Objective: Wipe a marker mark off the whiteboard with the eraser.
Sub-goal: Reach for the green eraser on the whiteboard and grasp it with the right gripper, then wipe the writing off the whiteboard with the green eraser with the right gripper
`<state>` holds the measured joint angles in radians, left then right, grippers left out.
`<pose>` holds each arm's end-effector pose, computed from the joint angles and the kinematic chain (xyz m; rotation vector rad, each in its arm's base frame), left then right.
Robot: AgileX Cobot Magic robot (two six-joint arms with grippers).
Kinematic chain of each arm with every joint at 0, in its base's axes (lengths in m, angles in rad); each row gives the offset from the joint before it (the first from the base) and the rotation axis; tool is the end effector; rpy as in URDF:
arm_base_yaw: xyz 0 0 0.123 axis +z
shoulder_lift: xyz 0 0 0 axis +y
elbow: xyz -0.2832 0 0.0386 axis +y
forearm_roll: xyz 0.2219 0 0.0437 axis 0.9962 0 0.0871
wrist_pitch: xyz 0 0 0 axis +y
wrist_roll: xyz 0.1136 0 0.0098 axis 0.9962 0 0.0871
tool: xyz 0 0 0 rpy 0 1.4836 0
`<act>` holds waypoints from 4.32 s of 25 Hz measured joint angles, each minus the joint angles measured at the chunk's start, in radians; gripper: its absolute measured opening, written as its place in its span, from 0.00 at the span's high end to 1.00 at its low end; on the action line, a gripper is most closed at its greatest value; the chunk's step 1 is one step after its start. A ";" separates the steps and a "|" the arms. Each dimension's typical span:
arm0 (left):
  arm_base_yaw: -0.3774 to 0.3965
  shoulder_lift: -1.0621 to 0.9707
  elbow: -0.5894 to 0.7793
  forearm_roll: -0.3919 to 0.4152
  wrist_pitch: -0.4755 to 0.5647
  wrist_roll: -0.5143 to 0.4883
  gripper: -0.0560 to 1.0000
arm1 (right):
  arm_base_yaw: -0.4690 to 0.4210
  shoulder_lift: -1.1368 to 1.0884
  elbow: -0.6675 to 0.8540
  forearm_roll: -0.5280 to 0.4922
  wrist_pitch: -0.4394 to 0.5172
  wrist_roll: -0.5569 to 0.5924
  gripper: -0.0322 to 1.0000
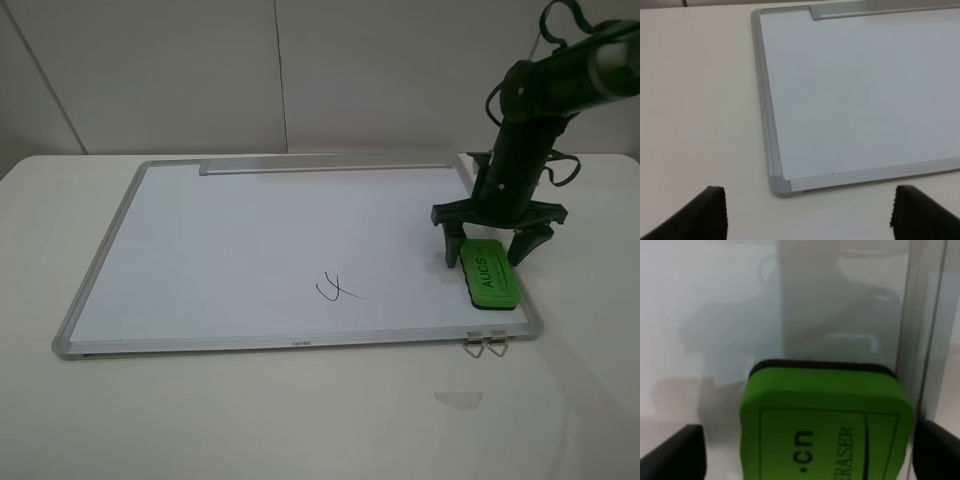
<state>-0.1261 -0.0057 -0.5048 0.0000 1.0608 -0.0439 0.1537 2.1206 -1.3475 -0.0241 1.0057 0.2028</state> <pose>-0.0091 0.0012 0.2555 0.0836 2.0338 -0.1069 0.3525 0.0523 0.1075 -0.0529 -3.0251 0.0616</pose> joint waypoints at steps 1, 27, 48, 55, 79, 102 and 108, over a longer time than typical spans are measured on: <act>0.000 0.000 0.000 0.000 0.000 0.000 0.30 | 0.000 0.003 0.000 0.001 0.001 -0.002 0.17; 0.000 0.000 0.000 0.000 0.000 0.000 0.30 | 0.000 0.010 0.000 -0.001 0.005 -0.015 0.39; 0.000 0.000 0.000 0.000 0.000 0.000 0.30 | 0.347 -0.199 0.001 -0.013 -0.037 -0.063 0.39; 0.000 0.000 0.000 0.000 0.000 0.000 0.30 | 0.543 -0.124 -0.021 -0.054 -0.122 -0.100 0.39; 0.000 0.000 0.000 0.000 0.000 0.000 0.30 | 0.603 0.158 -0.217 -0.051 -0.206 -0.203 0.39; 0.000 0.000 0.000 0.000 0.000 0.000 0.30 | 0.310 0.162 -0.220 -0.025 -0.235 -0.195 0.39; 0.000 0.000 0.000 0.000 0.000 0.000 0.30 | 0.400 0.149 -0.155 0.032 -0.319 -0.208 0.39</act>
<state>-0.1261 -0.0057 -0.5048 0.0000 1.0608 -0.0439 0.5534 2.2695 -1.5020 0.0081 0.6867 -0.0056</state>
